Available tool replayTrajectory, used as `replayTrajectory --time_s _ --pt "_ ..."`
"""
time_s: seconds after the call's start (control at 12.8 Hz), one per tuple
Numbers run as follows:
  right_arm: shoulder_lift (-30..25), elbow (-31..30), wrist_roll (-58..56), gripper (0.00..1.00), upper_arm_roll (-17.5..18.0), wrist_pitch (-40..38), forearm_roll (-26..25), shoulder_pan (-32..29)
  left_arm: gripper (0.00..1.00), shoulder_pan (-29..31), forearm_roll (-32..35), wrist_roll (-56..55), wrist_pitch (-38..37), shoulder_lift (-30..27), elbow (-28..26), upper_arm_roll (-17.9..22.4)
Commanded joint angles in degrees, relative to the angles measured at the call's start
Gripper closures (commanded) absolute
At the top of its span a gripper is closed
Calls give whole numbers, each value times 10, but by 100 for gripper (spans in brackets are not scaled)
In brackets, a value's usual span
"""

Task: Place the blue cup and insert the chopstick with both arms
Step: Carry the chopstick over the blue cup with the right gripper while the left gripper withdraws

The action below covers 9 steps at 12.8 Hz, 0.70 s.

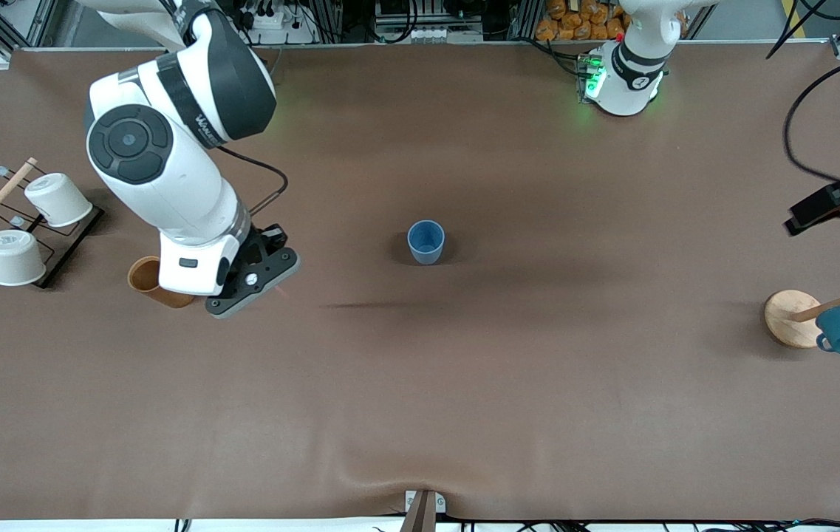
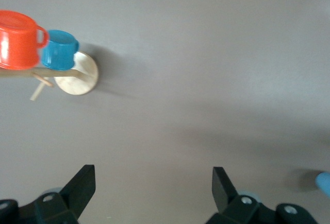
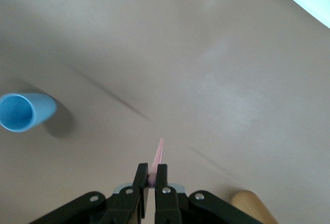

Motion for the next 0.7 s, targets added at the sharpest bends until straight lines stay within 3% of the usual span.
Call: replayTrajectory --time_s 0.0,0.16,0.39,0.47,0.62 --pt "-6 -4 34 100 -6 22 25 33 0 -50 -3 57 -21 -33 -18 71" --pt "-4 -5 126 100 -5 47 43 60 0 -113 -19 65 -19 -61 -53 156" --pt "-8 -4 166 100 -6 74 38 135 0 -121 -19 67 -19 -66 -55 164" --pt "-6 -6 169 100 -6 114 42 149 0 -121 -19 67 -19 -65 -55 164" --pt "-4 -14 169 100 -6 123 40 164 0 -121 -19 68 -19 -65 -56 163"
